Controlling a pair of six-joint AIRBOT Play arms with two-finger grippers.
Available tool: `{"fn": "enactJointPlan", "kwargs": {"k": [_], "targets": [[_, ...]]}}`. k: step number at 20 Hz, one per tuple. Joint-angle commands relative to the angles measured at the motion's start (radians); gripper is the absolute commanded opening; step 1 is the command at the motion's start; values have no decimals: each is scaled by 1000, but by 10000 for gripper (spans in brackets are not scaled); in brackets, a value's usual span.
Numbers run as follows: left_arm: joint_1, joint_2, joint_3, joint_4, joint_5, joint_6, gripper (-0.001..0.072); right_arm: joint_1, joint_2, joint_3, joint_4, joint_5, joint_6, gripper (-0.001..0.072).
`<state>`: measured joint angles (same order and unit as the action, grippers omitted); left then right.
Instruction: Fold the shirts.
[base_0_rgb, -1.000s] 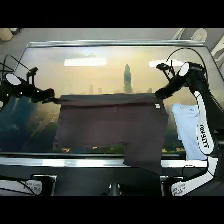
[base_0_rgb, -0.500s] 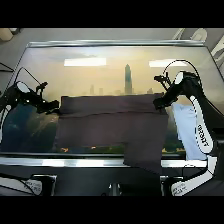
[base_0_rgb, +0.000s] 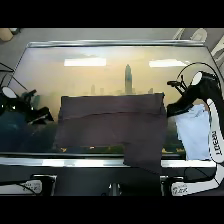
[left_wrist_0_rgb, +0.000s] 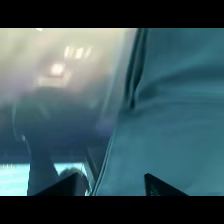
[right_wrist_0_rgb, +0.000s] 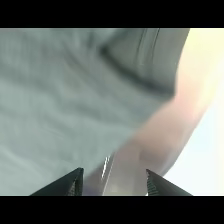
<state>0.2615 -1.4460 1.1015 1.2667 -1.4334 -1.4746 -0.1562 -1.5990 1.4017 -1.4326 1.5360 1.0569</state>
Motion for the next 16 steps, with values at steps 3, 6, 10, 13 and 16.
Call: {"fn": "enactJointPlan", "kwargs": {"k": [3, 6, 10, 13, 16], "targets": [[18, 256, -439, 34, 132, 39, 533, -27, 276, -391, 37, -159, -7, 390], [17, 277, -480, 20, 145, 44, 532, -27, 358, -483, 3, -174, -12, 388], [16, 271, -484, -60, 171, 53, 526, -27, 379, -493, 6, -174, -10, 389], [15, 248, -496, -64, 183, 52, 524, -27, 379, -493, 6, -160, -11, 389], [15, 243, -504, -81, 227, 31, 367, -27, 379, -496, 6, -113, -28, 391]]}}
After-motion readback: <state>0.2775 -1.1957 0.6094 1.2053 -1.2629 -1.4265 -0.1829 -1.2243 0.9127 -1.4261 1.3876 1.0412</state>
